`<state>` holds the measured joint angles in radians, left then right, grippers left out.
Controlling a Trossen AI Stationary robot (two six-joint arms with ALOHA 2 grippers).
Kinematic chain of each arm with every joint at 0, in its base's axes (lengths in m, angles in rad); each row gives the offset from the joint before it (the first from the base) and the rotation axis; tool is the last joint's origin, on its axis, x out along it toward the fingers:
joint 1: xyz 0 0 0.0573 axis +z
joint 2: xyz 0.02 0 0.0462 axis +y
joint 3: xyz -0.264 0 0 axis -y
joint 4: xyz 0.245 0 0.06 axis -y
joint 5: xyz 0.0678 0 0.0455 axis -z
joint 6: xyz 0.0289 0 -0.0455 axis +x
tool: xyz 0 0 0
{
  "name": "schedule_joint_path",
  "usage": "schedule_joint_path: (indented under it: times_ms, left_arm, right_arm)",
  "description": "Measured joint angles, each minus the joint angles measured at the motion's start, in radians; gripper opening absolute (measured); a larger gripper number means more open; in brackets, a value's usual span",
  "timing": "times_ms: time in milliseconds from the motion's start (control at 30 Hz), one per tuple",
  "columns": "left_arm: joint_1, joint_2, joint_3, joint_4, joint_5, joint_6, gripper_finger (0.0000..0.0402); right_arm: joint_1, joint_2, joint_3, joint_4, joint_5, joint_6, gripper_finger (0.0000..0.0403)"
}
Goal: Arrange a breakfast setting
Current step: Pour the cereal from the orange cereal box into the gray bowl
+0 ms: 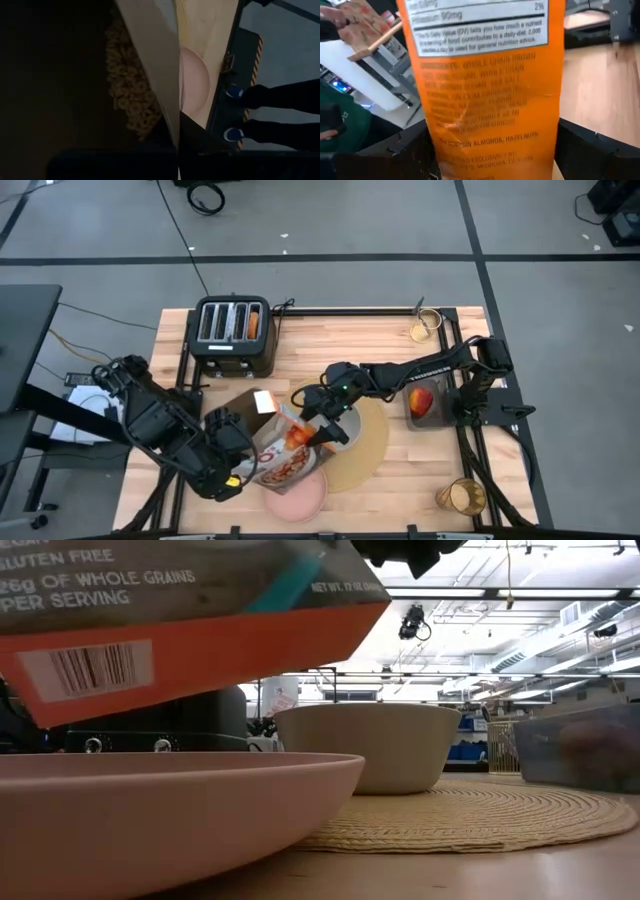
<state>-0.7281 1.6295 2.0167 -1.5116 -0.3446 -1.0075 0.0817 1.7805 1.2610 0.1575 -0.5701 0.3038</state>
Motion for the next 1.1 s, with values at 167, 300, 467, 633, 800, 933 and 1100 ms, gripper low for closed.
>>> schedule_joint_path:
  times_ms: [167, 300, 467, 633, 800, 933, 1100]
  left_arm:
    - [0.035, 0.000, 0.000, -0.003, -0.025, 0.030, 0.0001]
    - [0.062, -0.001, 0.000, -0.005, -0.037, 0.049, 0.0001]
    - [0.068, -0.001, 0.000, -0.006, -0.047, 0.065, 0.0001]
    - [0.068, -0.001, 0.000, -0.009, -0.049, 0.055, 0.0007]
    - [0.068, -0.016, 0.000, 0.002, -0.009, 0.034, 0.0034]
    - [0.058, -0.054, 0.000, 0.007, 0.023, -0.021, 0.0066]
    - [-0.003, -0.139, 0.000, 0.003, 0.067, -0.134, 0.0121]
  right_arm:
    - [0.003, 0.002, -0.001, 0.005, -0.035, 0.006, 0.0348]
    - [0.013, 0.002, -0.002, 0.029, -0.013, 0.057, 0.0338]
    - [0.036, 0.002, -0.002, 0.034, 0.046, 0.068, 0.0283]
    - [0.052, 0.002, -0.002, 0.051, 0.090, 0.073, 0.0194]
    - [0.055, 0.002, -0.002, 0.058, 0.104, 0.070, 0.0124]
    - [0.054, 0.001, -0.001, 0.067, 0.109, 0.109, 0.0124]
    - [0.054, -0.030, 0.000, 0.050, 0.111, 0.116, 0.0124]
